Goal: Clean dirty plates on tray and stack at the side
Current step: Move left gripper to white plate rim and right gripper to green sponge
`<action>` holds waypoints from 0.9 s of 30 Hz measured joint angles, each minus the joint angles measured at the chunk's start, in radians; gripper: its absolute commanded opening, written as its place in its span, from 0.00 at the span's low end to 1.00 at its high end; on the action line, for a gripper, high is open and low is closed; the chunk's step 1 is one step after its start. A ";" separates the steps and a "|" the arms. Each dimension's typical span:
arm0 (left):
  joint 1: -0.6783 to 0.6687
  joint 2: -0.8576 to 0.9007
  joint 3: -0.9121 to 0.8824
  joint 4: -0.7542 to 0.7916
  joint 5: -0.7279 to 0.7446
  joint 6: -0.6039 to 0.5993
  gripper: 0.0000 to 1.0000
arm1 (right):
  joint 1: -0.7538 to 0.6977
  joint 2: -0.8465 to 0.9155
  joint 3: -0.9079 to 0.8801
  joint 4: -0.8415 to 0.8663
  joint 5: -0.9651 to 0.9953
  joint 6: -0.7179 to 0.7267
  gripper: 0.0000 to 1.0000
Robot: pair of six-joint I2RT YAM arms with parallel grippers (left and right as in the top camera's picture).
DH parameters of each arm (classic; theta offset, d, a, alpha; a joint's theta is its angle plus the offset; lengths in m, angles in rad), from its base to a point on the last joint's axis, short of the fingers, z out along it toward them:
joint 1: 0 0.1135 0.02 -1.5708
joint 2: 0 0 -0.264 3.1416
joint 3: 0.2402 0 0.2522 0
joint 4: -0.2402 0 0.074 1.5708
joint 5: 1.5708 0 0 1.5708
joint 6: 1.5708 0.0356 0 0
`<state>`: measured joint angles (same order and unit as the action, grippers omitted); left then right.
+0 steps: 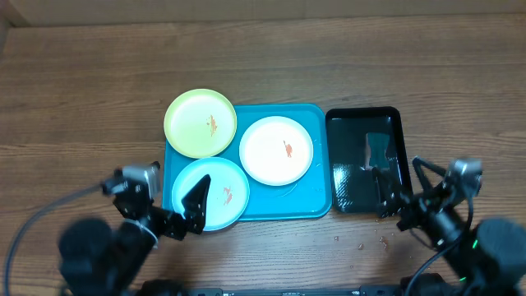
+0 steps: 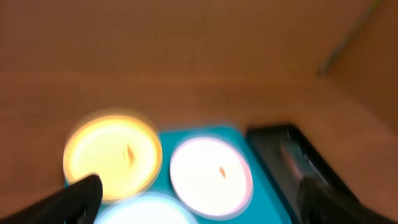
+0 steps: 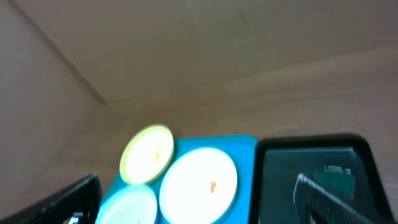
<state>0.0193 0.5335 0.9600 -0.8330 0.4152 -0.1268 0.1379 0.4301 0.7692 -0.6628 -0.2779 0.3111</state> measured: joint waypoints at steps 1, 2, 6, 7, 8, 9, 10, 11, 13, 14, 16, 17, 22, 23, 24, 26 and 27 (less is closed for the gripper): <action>0.000 0.074 0.091 -0.085 0.004 0.019 1.00 | 0.000 0.074 0.086 -0.075 0.002 -0.017 1.00; 0.000 0.171 0.212 -0.213 0.012 0.035 1.00 | 0.000 0.161 0.178 -0.150 0.005 -0.033 1.00; 0.000 0.477 0.565 -0.494 0.037 0.076 1.00 | 0.000 0.465 0.489 -0.483 0.011 -0.082 1.00; 0.000 0.547 0.637 -0.569 0.052 0.080 1.00 | 0.000 0.558 0.571 -0.560 0.013 -0.091 1.00; 0.000 0.602 0.690 -0.613 0.068 0.083 1.00 | 0.000 0.632 0.632 -0.616 0.013 -0.096 1.00; 0.000 0.659 0.740 -0.643 0.089 0.086 1.00 | 0.000 0.713 0.693 -0.666 0.011 -0.102 1.00; 0.000 0.706 0.772 -0.663 0.109 0.087 0.93 | 0.000 0.772 0.735 -0.695 0.005 -0.106 1.00; 0.000 0.749 0.797 -0.672 0.132 0.085 0.62 | 0.000 0.858 0.785 -0.731 -0.002 -0.109 1.00; 0.000 0.816 0.813 -0.677 0.170 0.090 0.14 | 0.000 0.944 0.826 -0.752 -0.007 -0.113 1.00; 0.000 0.846 0.814 -0.682 0.184 0.093 0.04 | 0.000 0.989 0.837 -0.755 -0.010 -0.114 1.00; 0.000 0.894 0.815 -0.696 0.192 0.093 0.04 | 0.000 1.059 0.841 -0.769 -0.011 -0.117 1.00; -0.004 0.918 0.815 -0.707 0.188 0.087 0.04 | 0.000 1.095 0.841 -0.779 -0.011 -0.117 1.00; -0.056 0.995 0.815 -0.732 0.081 0.025 0.08 | 0.000 1.181 0.841 -0.775 0.005 -0.123 0.94; -0.078 1.007 0.814 -0.729 0.048 0.002 0.13 | 0.000 1.188 0.841 -0.770 0.010 -0.123 0.91; -0.107 1.019 0.813 -0.719 0.008 -0.022 0.22 | 0.000 1.193 0.841 -0.764 0.018 -0.125 0.87; -0.151 1.031 0.803 -0.692 -0.039 -0.057 0.27 | 0.000 1.200 0.841 -0.757 0.033 -0.124 0.81; -0.177 1.035 0.790 -0.671 -0.063 -0.075 0.35 | 0.000 1.202 0.841 -0.752 0.041 -0.125 0.78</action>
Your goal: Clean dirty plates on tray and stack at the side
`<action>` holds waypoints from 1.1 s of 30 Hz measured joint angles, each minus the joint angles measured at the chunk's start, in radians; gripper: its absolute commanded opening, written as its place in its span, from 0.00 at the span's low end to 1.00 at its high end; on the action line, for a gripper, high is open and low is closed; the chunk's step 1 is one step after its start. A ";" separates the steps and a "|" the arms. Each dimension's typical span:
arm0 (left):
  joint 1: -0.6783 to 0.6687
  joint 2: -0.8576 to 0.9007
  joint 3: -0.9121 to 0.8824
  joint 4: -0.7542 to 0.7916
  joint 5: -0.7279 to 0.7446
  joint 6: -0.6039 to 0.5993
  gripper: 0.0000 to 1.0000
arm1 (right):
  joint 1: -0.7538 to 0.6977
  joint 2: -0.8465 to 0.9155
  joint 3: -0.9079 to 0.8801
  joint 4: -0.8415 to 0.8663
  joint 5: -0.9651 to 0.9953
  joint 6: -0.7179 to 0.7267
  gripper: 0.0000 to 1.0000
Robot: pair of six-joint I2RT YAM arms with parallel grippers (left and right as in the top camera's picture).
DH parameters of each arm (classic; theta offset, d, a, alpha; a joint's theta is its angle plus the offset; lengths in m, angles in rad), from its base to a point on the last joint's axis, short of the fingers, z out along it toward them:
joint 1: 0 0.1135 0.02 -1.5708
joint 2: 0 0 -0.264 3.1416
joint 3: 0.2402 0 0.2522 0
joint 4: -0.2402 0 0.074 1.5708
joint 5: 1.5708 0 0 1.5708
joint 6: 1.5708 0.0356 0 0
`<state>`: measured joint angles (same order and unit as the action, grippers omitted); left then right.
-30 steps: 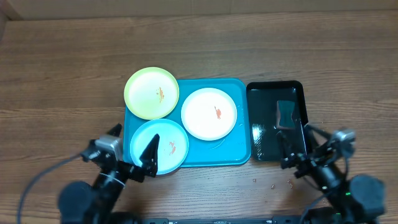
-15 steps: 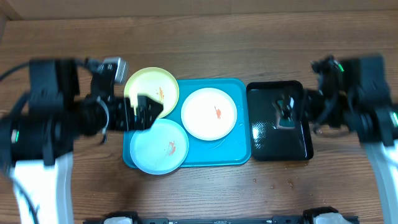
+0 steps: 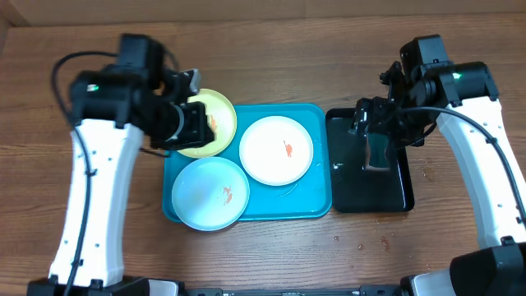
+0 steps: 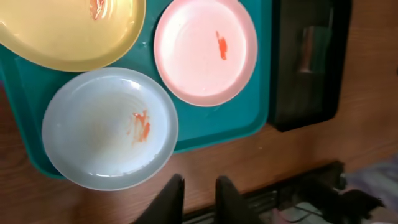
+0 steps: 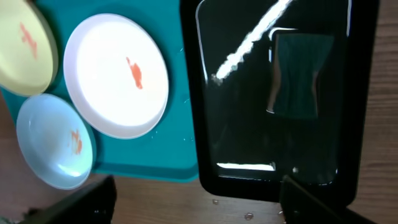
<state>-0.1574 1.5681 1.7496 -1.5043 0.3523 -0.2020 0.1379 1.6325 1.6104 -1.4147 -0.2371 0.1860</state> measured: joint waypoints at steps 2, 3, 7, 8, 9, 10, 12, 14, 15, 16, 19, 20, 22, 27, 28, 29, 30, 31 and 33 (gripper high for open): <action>-0.045 0.003 -0.039 0.045 -0.043 -0.032 0.47 | 0.000 0.004 0.000 0.002 0.022 0.006 0.76; -0.066 0.004 -0.063 0.071 -0.059 -0.047 0.48 | 0.000 0.005 0.000 0.001 0.035 0.011 0.76; -0.119 0.005 -0.167 0.175 -0.105 -0.087 0.47 | 0.000 0.008 0.000 0.001 0.081 0.023 0.75; -0.128 0.005 -0.197 0.207 -0.112 -0.093 0.46 | 0.000 0.008 -0.002 0.006 0.090 0.025 0.76; -0.132 0.006 -0.222 0.229 -0.118 -0.099 0.46 | 0.000 0.008 -0.007 0.016 0.097 0.025 0.76; -0.137 0.007 -0.253 0.264 -0.124 -0.111 0.46 | 0.000 0.008 -0.016 0.029 0.100 0.026 0.76; -0.138 0.007 -0.310 0.327 -0.131 -0.135 0.45 | 0.000 0.008 -0.043 0.060 0.110 0.027 0.76; -0.137 0.008 -0.361 0.373 -0.140 -0.154 0.43 | 0.000 0.008 -0.085 0.095 0.114 0.032 0.76; -0.138 0.008 -0.386 0.391 -0.144 -0.167 0.40 | 0.000 0.008 -0.120 0.130 0.115 0.037 0.76; -0.138 0.009 -0.404 0.404 -0.146 -0.172 0.39 | 0.000 0.009 -0.126 0.135 0.116 0.038 0.76; -0.138 0.011 -0.439 0.456 -0.149 -0.189 0.38 | 0.000 0.011 -0.207 0.240 0.122 0.045 0.75; -0.138 0.011 -0.445 0.482 -0.156 -0.192 0.38 | 0.000 0.012 -0.232 0.274 0.126 0.046 0.75; -0.138 0.011 -0.449 0.513 -0.175 -0.194 0.38 | 0.000 0.013 -0.282 0.334 0.146 0.053 0.75; -0.138 0.014 -0.449 0.542 -0.210 -0.215 0.37 | 0.000 0.013 -0.364 0.446 0.233 0.083 0.72; -0.138 0.017 -0.449 0.545 -0.212 -0.216 0.37 | 0.000 0.013 -0.372 0.458 0.254 0.088 0.71; -0.138 0.022 -0.449 0.549 -0.215 -0.216 0.37 | 0.000 0.013 -0.379 0.470 0.270 0.092 0.69; -0.138 0.028 -0.449 0.552 -0.216 -0.217 0.37 | 0.000 0.013 -0.386 0.486 0.290 0.096 0.66; -0.138 0.036 -0.449 0.553 -0.218 -0.218 0.38 | 0.000 0.013 -0.393 0.500 0.304 0.100 0.65; -0.138 0.057 -0.449 0.557 -0.219 -0.218 0.38 | 0.000 0.013 -0.410 0.526 0.325 0.108 0.62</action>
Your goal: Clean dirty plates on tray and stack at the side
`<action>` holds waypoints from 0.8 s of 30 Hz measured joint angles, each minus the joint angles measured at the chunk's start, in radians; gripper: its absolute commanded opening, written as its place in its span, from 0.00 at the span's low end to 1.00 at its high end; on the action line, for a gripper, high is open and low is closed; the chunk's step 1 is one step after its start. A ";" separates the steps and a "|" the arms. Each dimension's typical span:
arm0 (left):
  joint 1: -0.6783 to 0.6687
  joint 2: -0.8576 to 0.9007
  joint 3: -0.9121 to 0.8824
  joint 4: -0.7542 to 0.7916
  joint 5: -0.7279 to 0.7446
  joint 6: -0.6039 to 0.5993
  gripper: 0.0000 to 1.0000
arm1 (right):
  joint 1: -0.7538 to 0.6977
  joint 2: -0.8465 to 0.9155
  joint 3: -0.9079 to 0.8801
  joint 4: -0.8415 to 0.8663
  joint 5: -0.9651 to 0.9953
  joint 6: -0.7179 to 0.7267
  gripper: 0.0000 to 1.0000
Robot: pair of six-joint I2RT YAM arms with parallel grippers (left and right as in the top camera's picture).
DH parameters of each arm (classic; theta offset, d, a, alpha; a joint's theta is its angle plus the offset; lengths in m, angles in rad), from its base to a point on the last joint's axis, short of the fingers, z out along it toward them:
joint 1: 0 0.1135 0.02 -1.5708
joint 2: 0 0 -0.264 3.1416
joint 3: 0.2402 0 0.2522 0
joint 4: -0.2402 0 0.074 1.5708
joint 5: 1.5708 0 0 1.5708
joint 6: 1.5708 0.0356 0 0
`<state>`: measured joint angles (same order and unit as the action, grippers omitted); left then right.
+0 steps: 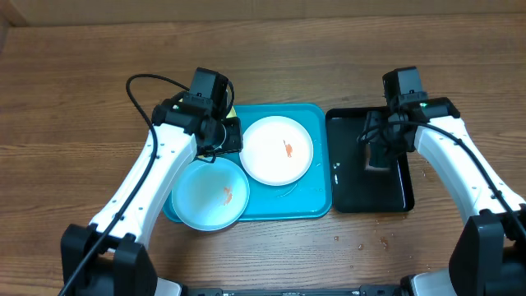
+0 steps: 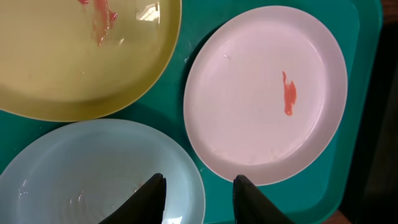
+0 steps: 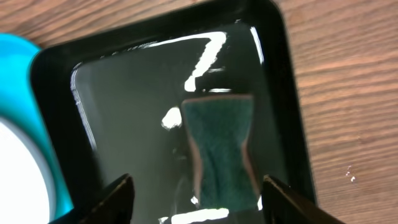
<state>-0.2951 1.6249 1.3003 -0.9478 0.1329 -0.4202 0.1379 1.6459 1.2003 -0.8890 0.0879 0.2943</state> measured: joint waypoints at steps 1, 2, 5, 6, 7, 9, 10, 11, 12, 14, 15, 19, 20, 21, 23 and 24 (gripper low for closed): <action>0.000 0.011 0.000 0.000 0.000 0.000 0.38 | 0.000 0.000 -0.012 0.013 0.009 0.001 0.60; 0.000 0.017 0.000 0.001 -0.002 0.000 0.38 | 0.000 0.000 -0.022 0.023 0.014 0.002 0.59; 0.000 0.053 0.000 0.002 -0.004 0.000 0.39 | 0.000 0.000 -0.053 0.055 0.026 0.008 0.58; 0.000 0.063 0.000 0.002 -0.004 0.000 0.39 | 0.000 0.000 -0.063 0.068 0.027 0.008 0.59; 0.000 0.069 0.000 0.003 -0.004 0.000 0.40 | 0.000 0.000 -0.073 0.083 0.029 0.008 0.59; 0.000 0.077 -0.001 0.003 -0.004 0.000 0.42 | 0.000 0.000 -0.100 0.123 0.032 0.009 0.59; 0.000 0.078 -0.001 0.003 -0.005 0.000 0.42 | 0.000 0.000 -0.118 0.149 0.033 0.009 0.59; 0.000 0.079 -0.001 0.002 -0.005 0.000 0.42 | 0.000 0.000 -0.133 0.166 0.032 0.009 0.60; 0.000 0.079 -0.001 0.002 -0.006 0.000 0.42 | 0.000 0.000 -0.151 0.190 0.033 0.009 0.59; 0.000 0.079 -0.001 0.002 -0.007 0.000 0.42 | 0.000 0.001 -0.183 0.227 0.034 0.009 0.59; 0.000 0.079 -0.001 0.002 -0.007 0.000 0.42 | 0.000 0.001 -0.197 0.244 0.035 0.008 0.57; 0.000 0.079 -0.001 -0.002 -0.007 0.000 0.42 | 0.000 0.001 -0.224 0.277 0.035 0.001 0.55; 0.000 0.079 -0.001 -0.005 -0.007 0.000 0.42 | 0.000 0.001 -0.226 0.276 0.035 0.000 0.55; 0.000 0.079 -0.001 -0.006 -0.007 0.000 0.42 | 0.000 0.001 -0.226 0.275 0.036 -0.004 0.54; 0.000 0.079 -0.001 -0.008 -0.007 0.000 0.42 | 0.000 0.001 -0.226 0.273 0.035 -0.018 0.52; 0.000 0.079 -0.002 -0.010 -0.007 0.000 0.42 | 0.000 0.001 -0.226 0.273 0.036 -0.024 0.49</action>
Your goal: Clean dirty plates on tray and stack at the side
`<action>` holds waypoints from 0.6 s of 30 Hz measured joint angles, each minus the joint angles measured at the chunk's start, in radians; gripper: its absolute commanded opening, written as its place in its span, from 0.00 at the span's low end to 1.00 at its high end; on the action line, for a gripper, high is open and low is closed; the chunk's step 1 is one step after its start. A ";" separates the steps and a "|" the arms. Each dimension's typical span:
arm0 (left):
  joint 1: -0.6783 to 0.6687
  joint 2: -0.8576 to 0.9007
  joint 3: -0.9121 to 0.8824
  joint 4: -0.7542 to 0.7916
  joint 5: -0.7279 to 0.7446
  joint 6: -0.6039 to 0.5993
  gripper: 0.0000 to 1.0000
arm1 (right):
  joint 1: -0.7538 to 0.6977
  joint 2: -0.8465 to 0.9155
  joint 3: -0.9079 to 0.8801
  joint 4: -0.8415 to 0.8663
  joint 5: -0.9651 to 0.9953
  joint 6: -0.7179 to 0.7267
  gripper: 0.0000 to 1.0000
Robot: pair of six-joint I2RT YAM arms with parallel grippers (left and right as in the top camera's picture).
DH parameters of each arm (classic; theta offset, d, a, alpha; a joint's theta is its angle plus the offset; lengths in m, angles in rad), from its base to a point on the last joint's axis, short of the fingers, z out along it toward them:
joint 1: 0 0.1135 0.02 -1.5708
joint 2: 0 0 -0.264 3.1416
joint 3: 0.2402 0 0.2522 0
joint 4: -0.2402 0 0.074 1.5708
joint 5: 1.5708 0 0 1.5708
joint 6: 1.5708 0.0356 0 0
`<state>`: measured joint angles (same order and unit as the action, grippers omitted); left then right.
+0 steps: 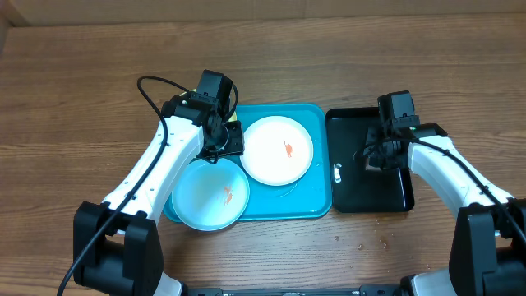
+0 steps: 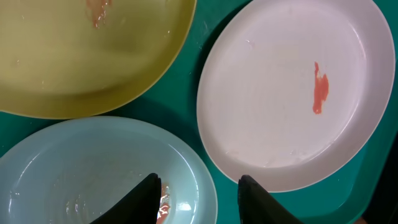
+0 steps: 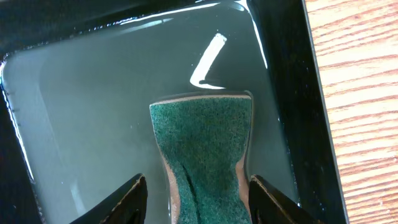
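Note:
Three stained plates lie on the teal tray (image 1: 316,203): a yellow plate (image 2: 81,56) at the back left, a white plate (image 1: 276,150) in the middle and a light blue plate (image 1: 209,195) in front. My left gripper (image 2: 198,199) is open low over the blue plate's right rim, beside the white plate (image 2: 298,93). A green sponge (image 3: 205,149) lies in the wet black tray (image 1: 394,193). My right gripper (image 3: 198,202) hangs open just above it, one finger on each side of the sponge.
The yellow plate overhangs the teal tray's back left corner. Bare wooden tabletop (image 1: 82,99) surrounds both trays. A few crumbs (image 1: 362,244) lie in front of the black tray.
Both grippers have come lower. The left one is closer to the blue plate's rim; the right one is closer over the sponge, its fingers now straddling it. Both stay open.
Both arms were low at the table's front edge. Then they stood raised, the left over the yellow plate, the right over the black tray. After that each was nearer its tray, and now they hang just above the blue plate and the sponge.

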<state>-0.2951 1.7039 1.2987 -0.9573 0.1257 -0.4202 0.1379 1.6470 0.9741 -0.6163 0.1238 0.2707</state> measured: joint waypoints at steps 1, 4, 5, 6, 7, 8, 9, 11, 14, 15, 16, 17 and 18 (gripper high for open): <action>0.000 0.000 0.000 0.000 0.000 0.000 0.42 | 0.000 0.000 0.000 -0.004 0.000 -0.015 0.47; 0.000 0.000 0.000 0.000 0.000 0.000 0.42 | 0.000 0.000 0.000 -0.008 -0.001 -0.049 0.45; 0.000 0.000 0.000 0.000 0.000 0.000 0.42 | 0.000 0.000 0.000 -0.013 -0.001 -0.055 0.45; 0.000 0.000 0.000 0.000 0.000 0.000 0.42 | 0.000 0.000 0.000 -0.018 -0.001 -0.063 0.46; 0.000 0.000 0.000 0.000 0.000 0.000 0.42 | 0.000 0.000 0.000 -0.022 0.000 -0.066 0.47; 0.000 0.000 0.000 0.000 -0.003 0.000 0.43 | 0.000 0.000 0.000 -0.024 -0.001 -0.069 0.50; 0.000 0.000 0.000 0.000 -0.005 0.000 0.43 | 0.000 0.000 -0.002 -0.019 0.000 -0.071 0.52; 0.000 0.000 0.000 0.000 -0.008 0.000 0.43 | 0.000 0.000 -0.011 -0.001 -0.001 -0.079 0.52; 0.000 0.000 0.000 0.000 -0.011 0.000 0.43 | 0.000 0.000 -0.029 0.015 -0.001 -0.084 0.54; 0.000 0.000 0.000 -0.002 -0.011 0.000 0.43 | 0.000 0.000 -0.032 0.016 -0.001 -0.084 0.56; 0.000 0.000 0.000 -0.003 -0.011 0.000 0.43 | 0.000 0.001 -0.033 0.016 -0.001 -0.085 0.56; 0.000 0.000 0.000 -0.004 -0.011 0.000 0.43 | 0.000 0.001 -0.033 0.019 -0.002 -0.087 0.56; 0.000 0.000 0.000 -0.004 -0.011 0.000 0.43 | 0.000 0.001 -0.033 0.020 -0.001 -0.087 0.56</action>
<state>-0.2951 1.7039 1.2984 -0.9611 0.1146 -0.4202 0.1379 1.6478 0.9413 -0.5964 0.1226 0.1833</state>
